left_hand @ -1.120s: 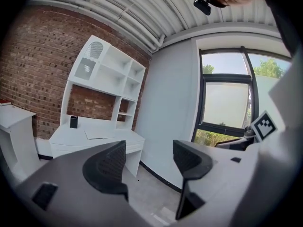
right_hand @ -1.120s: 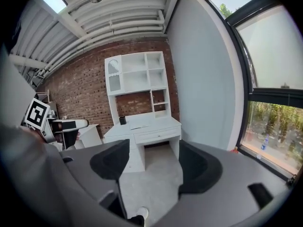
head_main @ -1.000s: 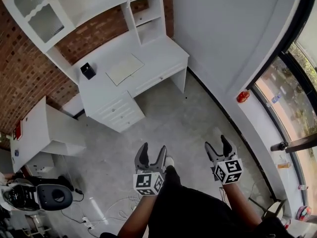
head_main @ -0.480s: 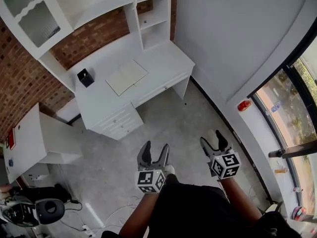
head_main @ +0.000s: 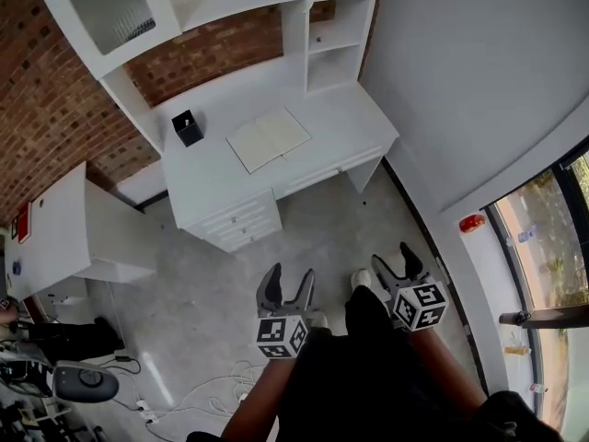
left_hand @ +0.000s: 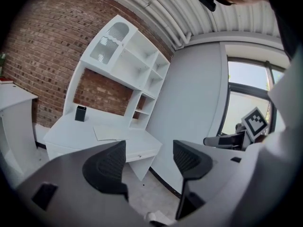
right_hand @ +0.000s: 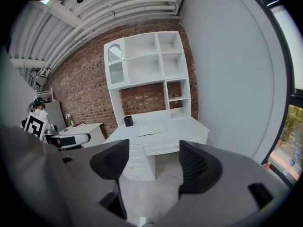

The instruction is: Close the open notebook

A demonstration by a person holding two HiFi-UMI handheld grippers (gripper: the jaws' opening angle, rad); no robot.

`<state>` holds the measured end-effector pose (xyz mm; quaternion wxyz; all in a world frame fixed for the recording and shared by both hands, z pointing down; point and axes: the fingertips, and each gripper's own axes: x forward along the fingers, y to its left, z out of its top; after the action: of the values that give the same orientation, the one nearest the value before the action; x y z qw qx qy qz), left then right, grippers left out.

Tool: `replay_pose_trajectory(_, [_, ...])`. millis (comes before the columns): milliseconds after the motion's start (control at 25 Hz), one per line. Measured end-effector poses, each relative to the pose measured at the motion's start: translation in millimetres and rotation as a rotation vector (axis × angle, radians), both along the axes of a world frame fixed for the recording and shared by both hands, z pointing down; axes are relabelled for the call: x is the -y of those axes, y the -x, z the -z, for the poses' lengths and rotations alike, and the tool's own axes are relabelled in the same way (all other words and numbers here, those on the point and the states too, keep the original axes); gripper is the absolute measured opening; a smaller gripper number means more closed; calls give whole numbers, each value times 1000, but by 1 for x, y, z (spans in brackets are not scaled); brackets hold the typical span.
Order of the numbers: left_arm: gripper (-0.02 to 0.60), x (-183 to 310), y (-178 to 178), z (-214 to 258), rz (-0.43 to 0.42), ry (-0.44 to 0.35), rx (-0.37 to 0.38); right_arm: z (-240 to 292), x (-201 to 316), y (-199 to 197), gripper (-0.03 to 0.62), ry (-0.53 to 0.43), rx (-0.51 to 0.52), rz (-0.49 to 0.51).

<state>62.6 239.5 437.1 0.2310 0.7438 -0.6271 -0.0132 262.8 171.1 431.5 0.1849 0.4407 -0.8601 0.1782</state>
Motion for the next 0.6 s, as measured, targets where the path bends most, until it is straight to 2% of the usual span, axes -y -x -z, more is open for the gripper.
replay_pose_trajectory(360, [293,37,57,-13,131,9,44,-25,64,56,313,16,8,126])
replay_pose_trajectory(600, [293,90,104,-24,243,29,82,-38,140,110,319,16,22,260])
